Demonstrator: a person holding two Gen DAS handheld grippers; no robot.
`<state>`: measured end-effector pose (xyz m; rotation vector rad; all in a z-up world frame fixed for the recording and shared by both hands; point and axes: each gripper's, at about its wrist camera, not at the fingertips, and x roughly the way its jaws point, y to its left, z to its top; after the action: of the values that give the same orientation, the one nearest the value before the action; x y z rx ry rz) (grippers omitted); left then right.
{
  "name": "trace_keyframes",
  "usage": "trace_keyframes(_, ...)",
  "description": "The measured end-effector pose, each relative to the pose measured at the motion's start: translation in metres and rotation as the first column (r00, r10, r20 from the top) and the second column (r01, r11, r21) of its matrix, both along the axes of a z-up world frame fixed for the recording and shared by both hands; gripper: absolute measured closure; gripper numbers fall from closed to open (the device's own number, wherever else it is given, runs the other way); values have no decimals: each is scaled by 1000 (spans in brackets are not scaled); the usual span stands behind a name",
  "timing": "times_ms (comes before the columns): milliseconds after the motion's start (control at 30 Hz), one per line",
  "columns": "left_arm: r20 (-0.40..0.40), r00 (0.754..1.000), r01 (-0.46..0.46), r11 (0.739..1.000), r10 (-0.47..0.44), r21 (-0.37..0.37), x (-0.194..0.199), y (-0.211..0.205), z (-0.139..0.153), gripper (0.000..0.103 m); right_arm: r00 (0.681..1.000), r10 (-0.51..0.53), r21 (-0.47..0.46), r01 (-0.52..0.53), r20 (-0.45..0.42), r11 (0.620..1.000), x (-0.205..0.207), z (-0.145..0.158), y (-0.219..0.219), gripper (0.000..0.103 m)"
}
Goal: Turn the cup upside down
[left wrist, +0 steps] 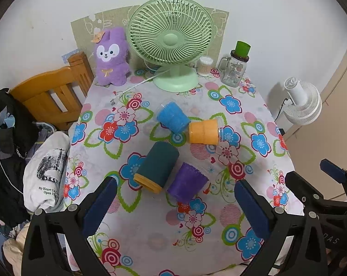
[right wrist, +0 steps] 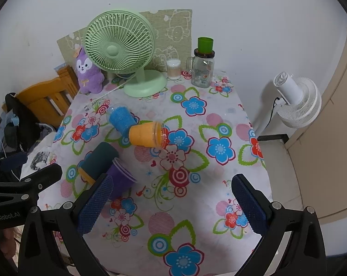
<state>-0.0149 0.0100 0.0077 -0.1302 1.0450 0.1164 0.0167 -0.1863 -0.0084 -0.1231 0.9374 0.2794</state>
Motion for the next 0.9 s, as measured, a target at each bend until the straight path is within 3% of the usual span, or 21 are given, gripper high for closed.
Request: trace_keyframes(900,12,1000,3,1000,-3,22,3,-1,6,0,1000,-5,-6,5,14,1000,4,5,-1,0)
